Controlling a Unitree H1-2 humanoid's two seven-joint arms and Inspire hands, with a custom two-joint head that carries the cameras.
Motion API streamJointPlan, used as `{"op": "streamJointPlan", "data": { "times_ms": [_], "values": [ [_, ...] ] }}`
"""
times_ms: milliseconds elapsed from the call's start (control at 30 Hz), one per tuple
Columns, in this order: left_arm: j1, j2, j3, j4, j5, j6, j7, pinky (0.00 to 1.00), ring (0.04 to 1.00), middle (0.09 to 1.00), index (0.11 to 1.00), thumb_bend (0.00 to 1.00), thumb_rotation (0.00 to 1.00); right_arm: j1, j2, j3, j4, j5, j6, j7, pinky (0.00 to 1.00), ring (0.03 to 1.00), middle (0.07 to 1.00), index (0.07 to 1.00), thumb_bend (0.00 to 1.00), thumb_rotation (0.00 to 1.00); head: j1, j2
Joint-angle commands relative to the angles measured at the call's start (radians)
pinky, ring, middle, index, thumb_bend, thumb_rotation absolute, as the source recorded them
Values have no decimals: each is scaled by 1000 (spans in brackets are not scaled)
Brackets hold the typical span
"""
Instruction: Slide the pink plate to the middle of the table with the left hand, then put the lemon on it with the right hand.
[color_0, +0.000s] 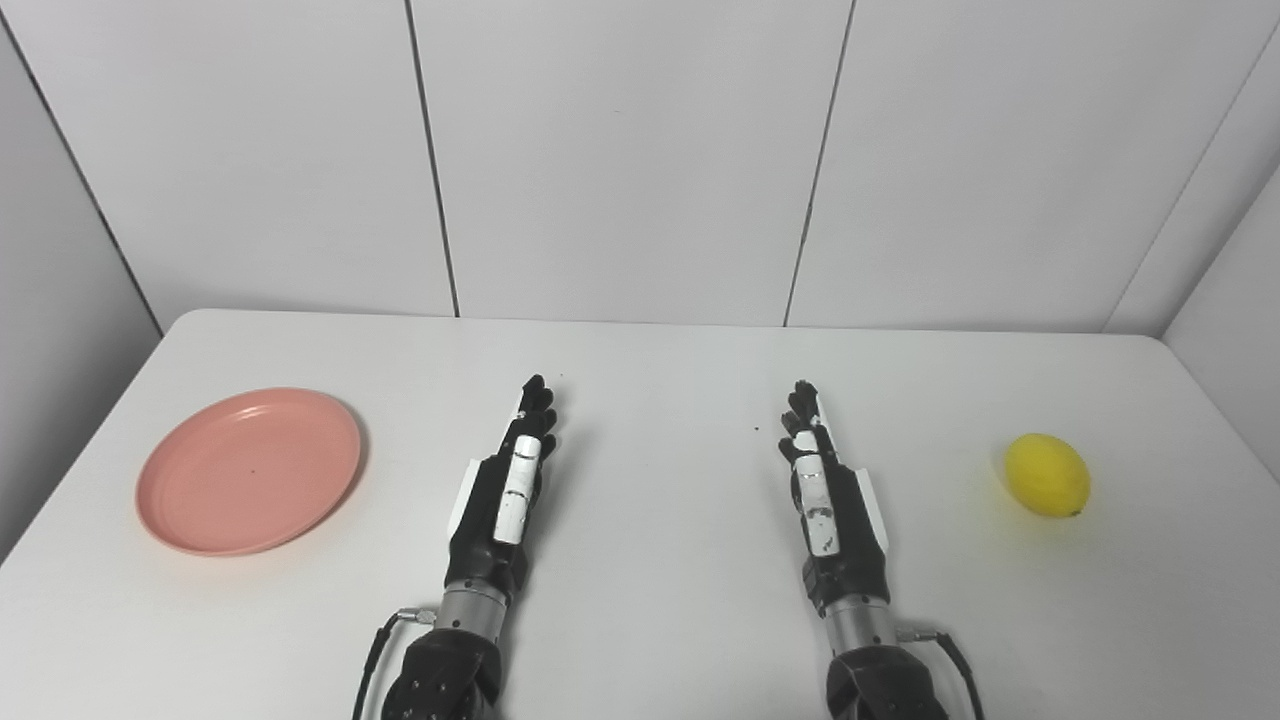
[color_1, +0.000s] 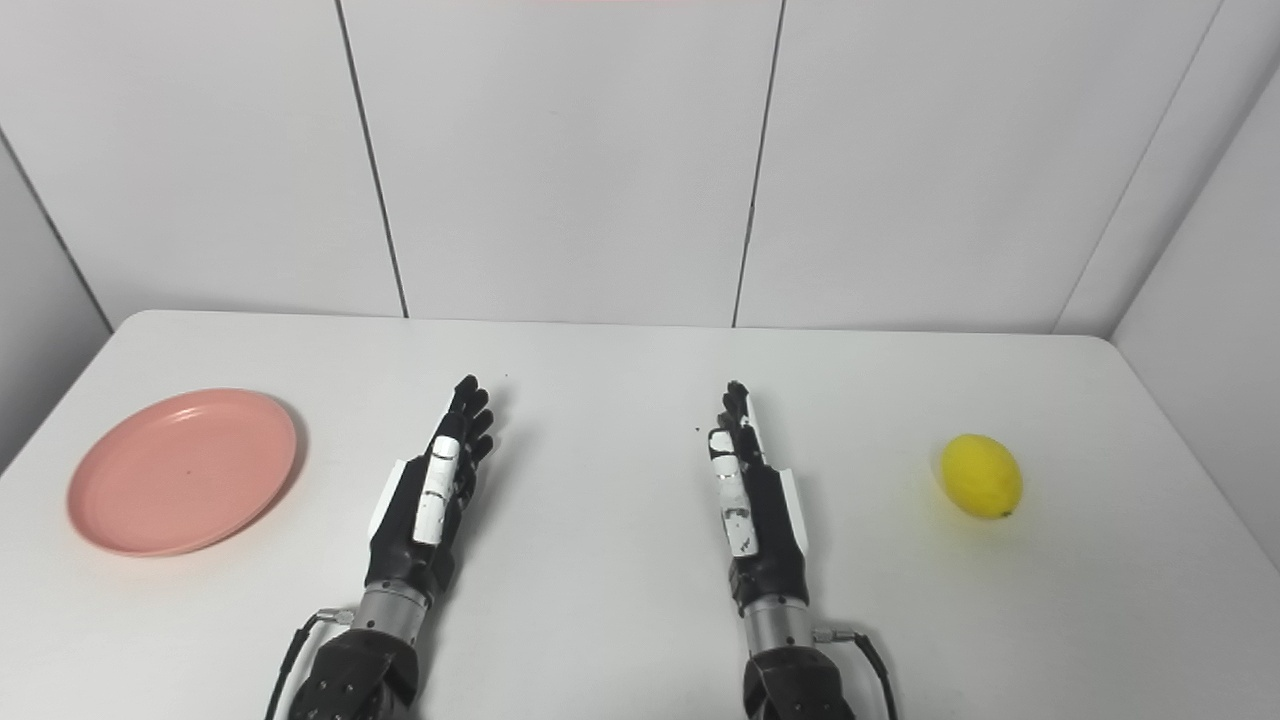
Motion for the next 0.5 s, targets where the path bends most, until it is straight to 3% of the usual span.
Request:
{"op": "streamJointPlan", "data": {
  "times_ms": [0,67,233,467],
  "values": [
    [45,8,1,55,6,-37,3,1000,1000,1000,1000,648,1000,-12,-2,5,-6,-6,-18,9,1000,1000,998,990,788,1000,-2,-1],
    [44,9,-1,55,19,-35,11,1000,1000,1000,1000,652,1000,-8,-12,13,-32,-2,20,29,1000,1000,1000,997,802,1000,0,2],
    [46,10,-6,56,41,-41,24,1000,1000,1000,1000,657,1000,0,-39,34,-61,0,50,70,1000,1000,1000,1000,715,1000,0,0],
    [49,7,-12,60,55,-60,34,1000,1000,1000,1000,645,1000,0,-47,42,-76,-13,66,74,1000,1000,1000,1000,734,1000,10,-9]
  ]
}}
